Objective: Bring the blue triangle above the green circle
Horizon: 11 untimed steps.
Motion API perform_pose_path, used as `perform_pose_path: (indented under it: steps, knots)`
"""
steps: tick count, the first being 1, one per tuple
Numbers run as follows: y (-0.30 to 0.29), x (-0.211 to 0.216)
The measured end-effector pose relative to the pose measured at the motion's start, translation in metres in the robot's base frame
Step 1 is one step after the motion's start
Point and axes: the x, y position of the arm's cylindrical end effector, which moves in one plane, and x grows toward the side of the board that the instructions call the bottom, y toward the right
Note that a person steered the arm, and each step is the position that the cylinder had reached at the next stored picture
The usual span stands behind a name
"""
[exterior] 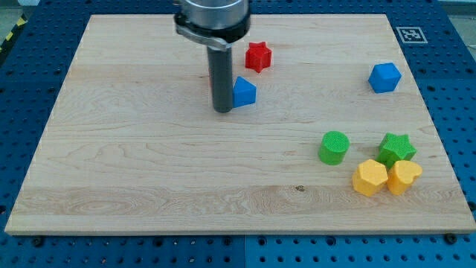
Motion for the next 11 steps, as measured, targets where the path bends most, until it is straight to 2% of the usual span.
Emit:
perform_pose_path:
  steps: [1,2,3,4,5,6,8,10,11]
  knots:
    - [0.035,0.001]
    - [0.009,-0.004]
    - [-0.008,-0.045]
    - [0.021,-0.051]
    - [0.033,-0.026]
    - [0.015,-0.004]
    - [0.088,0.003]
    - [0.122,0.003]
    - [0.139,0.023]
